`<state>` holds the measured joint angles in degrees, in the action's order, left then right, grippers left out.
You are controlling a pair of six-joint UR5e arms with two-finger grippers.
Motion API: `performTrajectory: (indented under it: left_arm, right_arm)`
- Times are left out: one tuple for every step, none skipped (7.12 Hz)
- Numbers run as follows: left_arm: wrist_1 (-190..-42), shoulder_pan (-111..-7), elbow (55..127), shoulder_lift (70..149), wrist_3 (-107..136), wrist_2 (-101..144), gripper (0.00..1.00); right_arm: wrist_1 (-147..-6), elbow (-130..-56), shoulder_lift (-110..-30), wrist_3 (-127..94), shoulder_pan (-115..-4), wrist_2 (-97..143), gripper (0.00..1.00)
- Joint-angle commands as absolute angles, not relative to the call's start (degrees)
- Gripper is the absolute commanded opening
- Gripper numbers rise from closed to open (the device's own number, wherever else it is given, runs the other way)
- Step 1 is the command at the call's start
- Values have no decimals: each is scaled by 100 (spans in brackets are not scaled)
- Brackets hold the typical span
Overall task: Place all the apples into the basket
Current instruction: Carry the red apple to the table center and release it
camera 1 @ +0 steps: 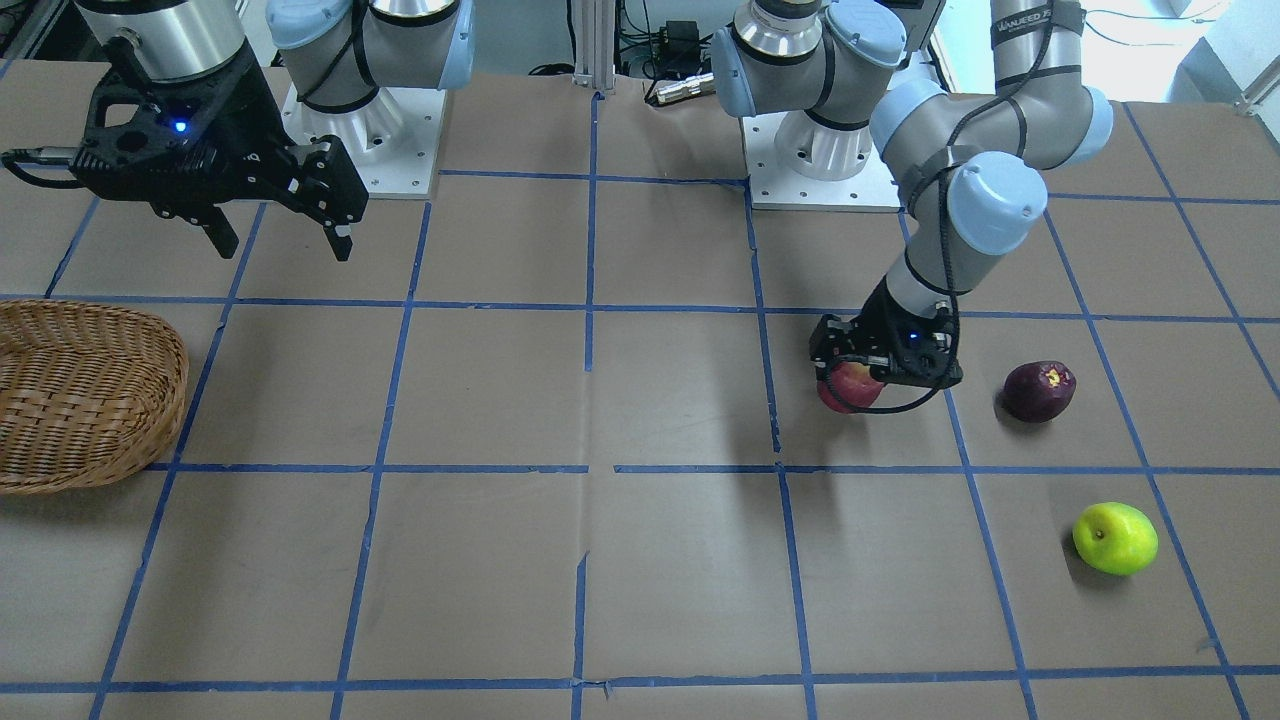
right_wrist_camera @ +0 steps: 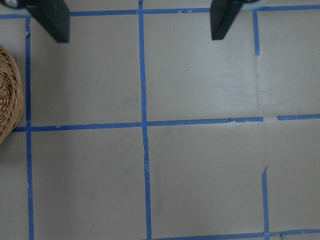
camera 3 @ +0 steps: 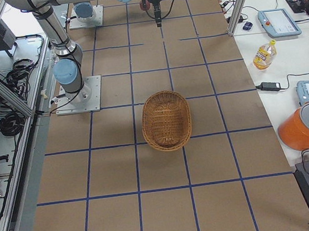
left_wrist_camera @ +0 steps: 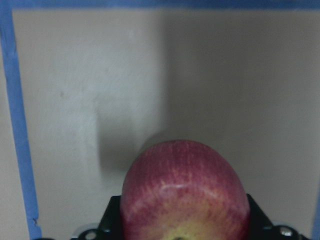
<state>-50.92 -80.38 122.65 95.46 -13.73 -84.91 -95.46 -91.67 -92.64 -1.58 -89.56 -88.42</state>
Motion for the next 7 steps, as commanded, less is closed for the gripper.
performTrajectory:
  left_arm:
    - [-5002, -9478, 11438, 9999, 344, -8010, 15]
    - [-4984, -9962, 11026, 10333, 874, -7902, 15]
    - [-4940, -10411, 10604, 10710, 1357, -7910, 15]
    - [-4913, -10624, 10234, 11088, 1588, -7962, 15]
    - [-4887, -10861, 10056, 11422, 1660, -8415, 15]
    - [-4660, -10976, 10063, 11661, 1713, -8524, 17]
    - [-4441, -11004, 10020, 11854, 1818, -8517, 51]
  right_arm:
    - [-9554, -9176, -9264, -158, -8956, -8842, 100]
    - [-9545, -9184, -9272, -158, -8956, -8842, 100]
    - [-9580, -9185, -9264, -158, -8956, -8842, 100]
    - [-9545, -9193, -9264, -158, -8947, -8850, 100]
    - [-9536, -9176, -9272, -176, -8947, -8885, 100]
    - [-9493, -9219, -9255, -158, -8947, -8842, 100]
    - [-9492, -9228, -9264, -115, -8947, -8885, 100]
